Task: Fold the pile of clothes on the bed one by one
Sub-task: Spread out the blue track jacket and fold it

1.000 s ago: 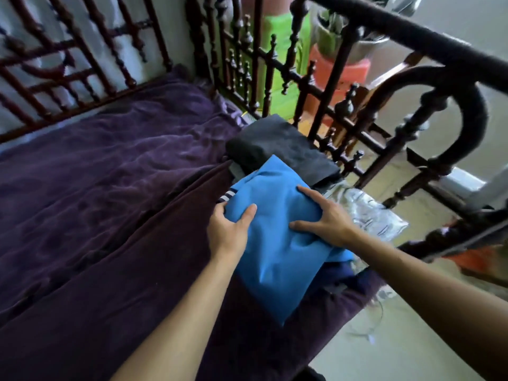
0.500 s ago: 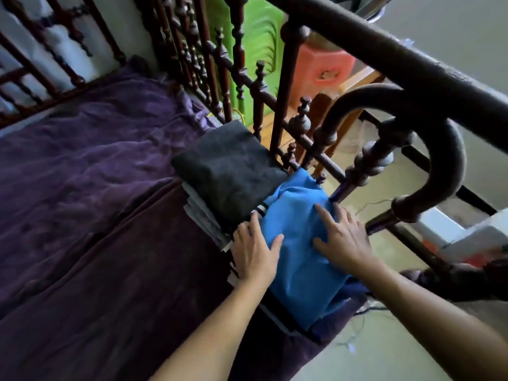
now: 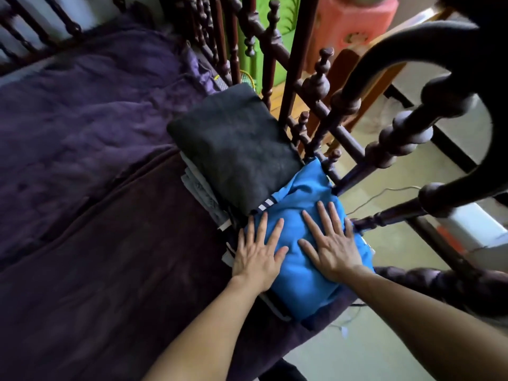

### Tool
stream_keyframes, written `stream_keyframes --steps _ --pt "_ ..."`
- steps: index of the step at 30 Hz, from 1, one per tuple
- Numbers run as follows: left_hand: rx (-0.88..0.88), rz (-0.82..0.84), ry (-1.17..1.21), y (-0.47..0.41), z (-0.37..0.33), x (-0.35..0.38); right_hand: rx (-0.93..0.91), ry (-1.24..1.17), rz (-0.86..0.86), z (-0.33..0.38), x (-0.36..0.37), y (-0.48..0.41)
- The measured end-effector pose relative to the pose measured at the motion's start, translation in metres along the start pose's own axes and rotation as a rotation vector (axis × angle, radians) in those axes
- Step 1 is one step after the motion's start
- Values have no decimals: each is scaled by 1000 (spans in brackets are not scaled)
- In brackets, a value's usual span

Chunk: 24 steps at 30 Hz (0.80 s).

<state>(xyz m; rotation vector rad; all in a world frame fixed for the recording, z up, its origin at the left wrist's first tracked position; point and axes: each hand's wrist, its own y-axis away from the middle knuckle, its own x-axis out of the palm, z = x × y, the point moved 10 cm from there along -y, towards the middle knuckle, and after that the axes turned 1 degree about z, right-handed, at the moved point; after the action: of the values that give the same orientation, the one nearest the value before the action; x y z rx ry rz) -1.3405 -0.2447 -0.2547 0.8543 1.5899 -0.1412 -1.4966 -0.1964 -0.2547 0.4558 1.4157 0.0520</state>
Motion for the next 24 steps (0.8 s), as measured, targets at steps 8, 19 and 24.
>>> stream_keyframes --steps 8,19,24 --pt "-46 73 17 69 29 -48 -52 156 -19 41 -62 9" --pt "-644 -114 144 413 253 -64 -752 38 -141 400 -102 138" --pt "-924 -249 163 634 319 -54 -1067 37 -83 590 -74 268"
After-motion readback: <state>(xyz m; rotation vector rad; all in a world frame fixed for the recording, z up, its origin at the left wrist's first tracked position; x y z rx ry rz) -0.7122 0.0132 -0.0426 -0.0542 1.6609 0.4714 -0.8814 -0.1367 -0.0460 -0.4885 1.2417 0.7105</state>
